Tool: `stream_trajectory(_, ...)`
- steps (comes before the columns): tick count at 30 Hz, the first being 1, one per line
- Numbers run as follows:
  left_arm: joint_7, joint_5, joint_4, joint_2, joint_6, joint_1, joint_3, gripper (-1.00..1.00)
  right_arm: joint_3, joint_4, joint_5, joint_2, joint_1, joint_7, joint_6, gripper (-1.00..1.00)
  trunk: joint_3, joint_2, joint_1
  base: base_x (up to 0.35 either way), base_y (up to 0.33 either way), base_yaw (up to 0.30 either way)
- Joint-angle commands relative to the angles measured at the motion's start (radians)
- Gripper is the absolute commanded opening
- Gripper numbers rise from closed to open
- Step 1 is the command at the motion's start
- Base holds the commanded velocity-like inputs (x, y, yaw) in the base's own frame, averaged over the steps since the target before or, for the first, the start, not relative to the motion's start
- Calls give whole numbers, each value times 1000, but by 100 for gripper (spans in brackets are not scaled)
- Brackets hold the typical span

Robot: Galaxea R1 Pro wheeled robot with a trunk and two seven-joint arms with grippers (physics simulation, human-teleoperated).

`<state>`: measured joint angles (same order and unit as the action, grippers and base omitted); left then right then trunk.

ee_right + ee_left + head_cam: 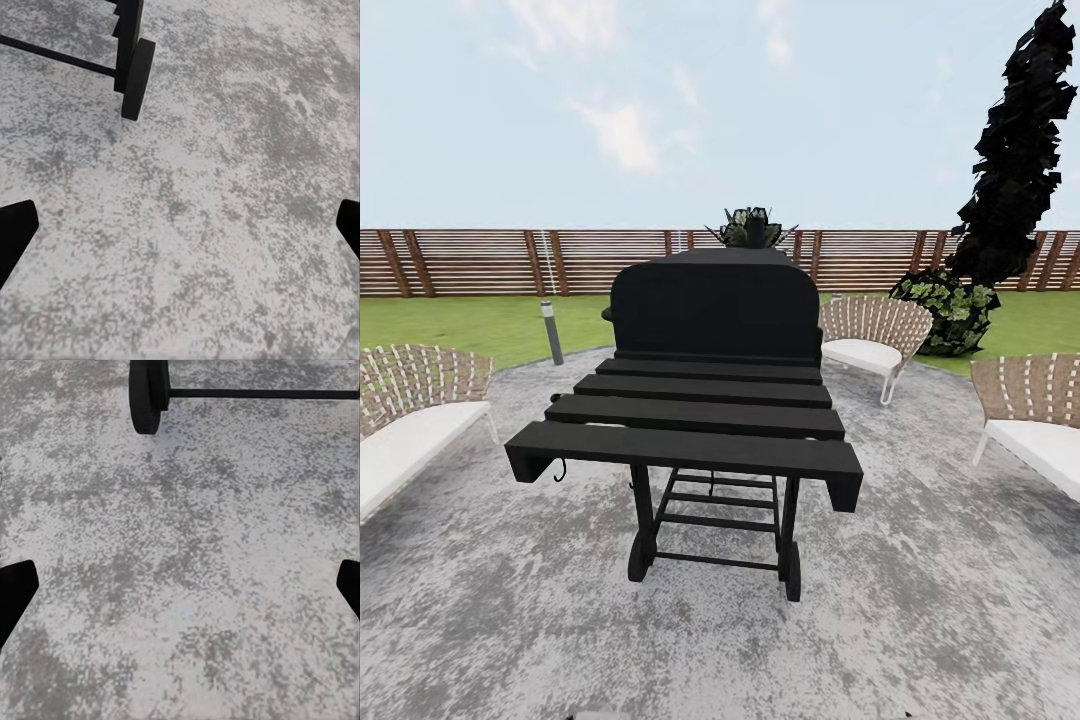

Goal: In the garden, pick up the pesticide atomizer on the floor and spray pesticide onto both trees until each tree trunk is fully covered.

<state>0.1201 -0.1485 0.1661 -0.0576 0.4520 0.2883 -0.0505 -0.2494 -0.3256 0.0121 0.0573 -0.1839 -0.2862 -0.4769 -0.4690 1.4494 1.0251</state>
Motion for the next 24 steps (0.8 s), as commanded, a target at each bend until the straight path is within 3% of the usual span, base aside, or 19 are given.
stream_trajectory(1, 6, -10, -1, 0, 7, 1, -5, 100, -8, 1, 1, 1, -1, -10, 0, 100, -1, 1, 0, 0, 0, 0)
stream_trajectory(24, 7, -9, 0, 1, 19, 0, -6, 100, -9, 2, 2, 0, 0, -10, 1, 100, -1, 1, 0, 0, 0, 0)
